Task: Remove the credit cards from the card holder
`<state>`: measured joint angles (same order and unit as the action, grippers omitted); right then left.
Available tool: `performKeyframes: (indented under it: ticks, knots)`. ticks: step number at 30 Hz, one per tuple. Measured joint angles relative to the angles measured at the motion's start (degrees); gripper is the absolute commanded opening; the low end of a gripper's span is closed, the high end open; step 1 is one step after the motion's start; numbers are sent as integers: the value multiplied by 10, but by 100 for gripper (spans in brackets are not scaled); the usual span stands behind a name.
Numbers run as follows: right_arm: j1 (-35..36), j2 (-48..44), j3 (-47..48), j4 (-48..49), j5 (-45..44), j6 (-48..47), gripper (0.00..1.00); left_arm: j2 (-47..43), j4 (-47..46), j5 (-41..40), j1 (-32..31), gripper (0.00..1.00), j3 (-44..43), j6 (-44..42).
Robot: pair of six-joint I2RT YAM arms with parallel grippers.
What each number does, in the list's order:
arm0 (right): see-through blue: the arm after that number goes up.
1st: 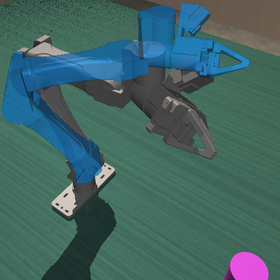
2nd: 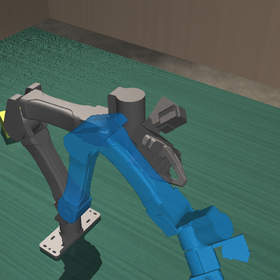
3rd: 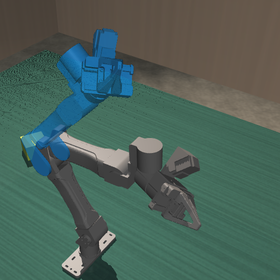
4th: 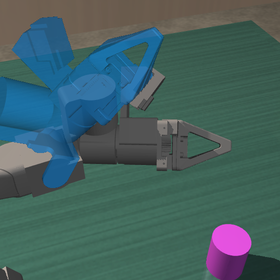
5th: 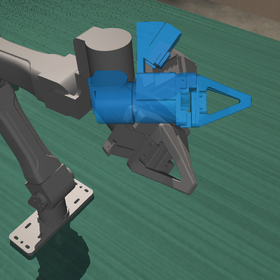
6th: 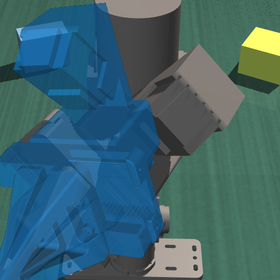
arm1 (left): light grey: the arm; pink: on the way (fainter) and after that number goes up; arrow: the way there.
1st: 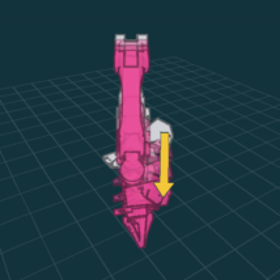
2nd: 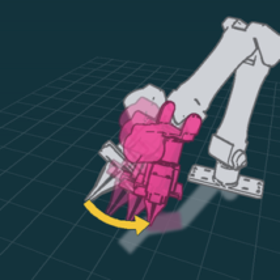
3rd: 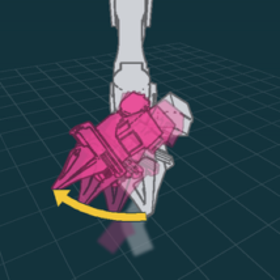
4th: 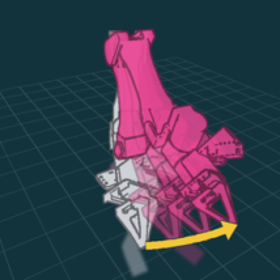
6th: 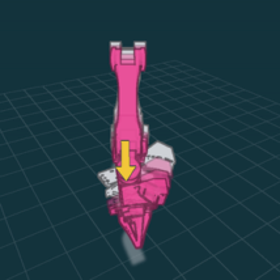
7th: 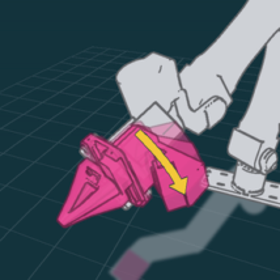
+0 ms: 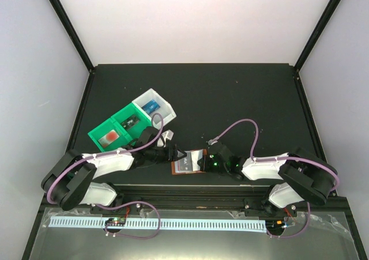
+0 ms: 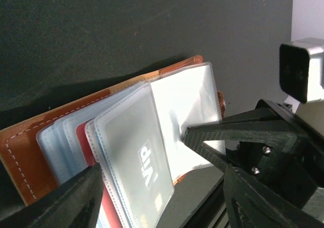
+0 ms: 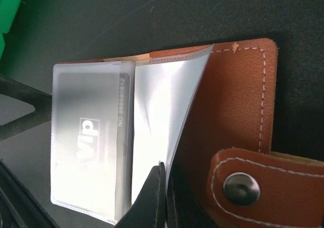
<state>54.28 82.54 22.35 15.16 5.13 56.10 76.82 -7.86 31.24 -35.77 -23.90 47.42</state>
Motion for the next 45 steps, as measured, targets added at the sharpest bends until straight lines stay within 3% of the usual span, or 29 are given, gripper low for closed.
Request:
performKeyframes:
  ticks: [7,11,22,31,45]
  knots:
    - [0,0,0,0,-1,2,2,-25,22,-3,0,60,-4,-5]
    - [0,-10,0,-7,-6,0,9,-41,40,-10,-2,71,-4,-10]
    - [0,-16,-5,-3,-10,4,6,-55,38,-24,-4,78,-4,-8]
    - [0,-16,-5,-1,-10,4,6,0,-17,-8,-4,78,3,13]
    - [0,-16,-10,3,-9,4,6,8,-26,-8,-4,78,5,18]
